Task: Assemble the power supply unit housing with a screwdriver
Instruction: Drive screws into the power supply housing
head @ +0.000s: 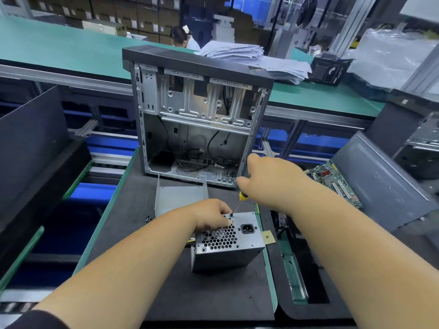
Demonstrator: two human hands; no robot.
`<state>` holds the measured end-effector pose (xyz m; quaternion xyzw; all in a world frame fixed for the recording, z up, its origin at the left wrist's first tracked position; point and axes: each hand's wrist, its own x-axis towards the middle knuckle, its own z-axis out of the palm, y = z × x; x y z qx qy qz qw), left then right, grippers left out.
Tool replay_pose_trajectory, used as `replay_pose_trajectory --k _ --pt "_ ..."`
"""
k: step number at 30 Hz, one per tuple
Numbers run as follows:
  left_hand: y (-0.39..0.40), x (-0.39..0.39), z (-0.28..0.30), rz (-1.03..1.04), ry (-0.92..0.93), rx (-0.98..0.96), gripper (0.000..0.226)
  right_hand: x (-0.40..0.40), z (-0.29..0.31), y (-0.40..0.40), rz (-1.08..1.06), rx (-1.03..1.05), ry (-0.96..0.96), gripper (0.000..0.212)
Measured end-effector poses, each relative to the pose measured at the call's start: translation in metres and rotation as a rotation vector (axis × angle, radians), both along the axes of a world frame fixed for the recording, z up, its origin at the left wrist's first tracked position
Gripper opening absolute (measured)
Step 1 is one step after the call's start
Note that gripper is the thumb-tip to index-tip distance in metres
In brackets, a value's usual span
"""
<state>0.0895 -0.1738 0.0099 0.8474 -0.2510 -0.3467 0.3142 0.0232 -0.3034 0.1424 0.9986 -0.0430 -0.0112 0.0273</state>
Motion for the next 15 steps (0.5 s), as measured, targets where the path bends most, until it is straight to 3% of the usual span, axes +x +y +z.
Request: replay_pose_trajectory --k 3,7,11,15 --pt "0.0 -0.002 0.001 0.002 -0.009 0.003 0.016 -0.004 0.006 -0.006 0.124 0.094 0.005 0.02" --pt "0.0 -0.006 0.0 -0.003 -0.024 -0.003 0.006 -0.001 0.01 -0.001 0.032 -0.105 -0.038 0.045" --pt "0.0 -0.01 0.0 0.003 -0.042 0.012 0.028 0.0 0.001 0.007 -0.15 -0.249 -0.132 0.054" --pt "0.002 -0.011 0.002 0.014 -0.053 0.01 0.031 -0.003 -0.002 0.011 -0.12 -0.142 -0.107 0.047"
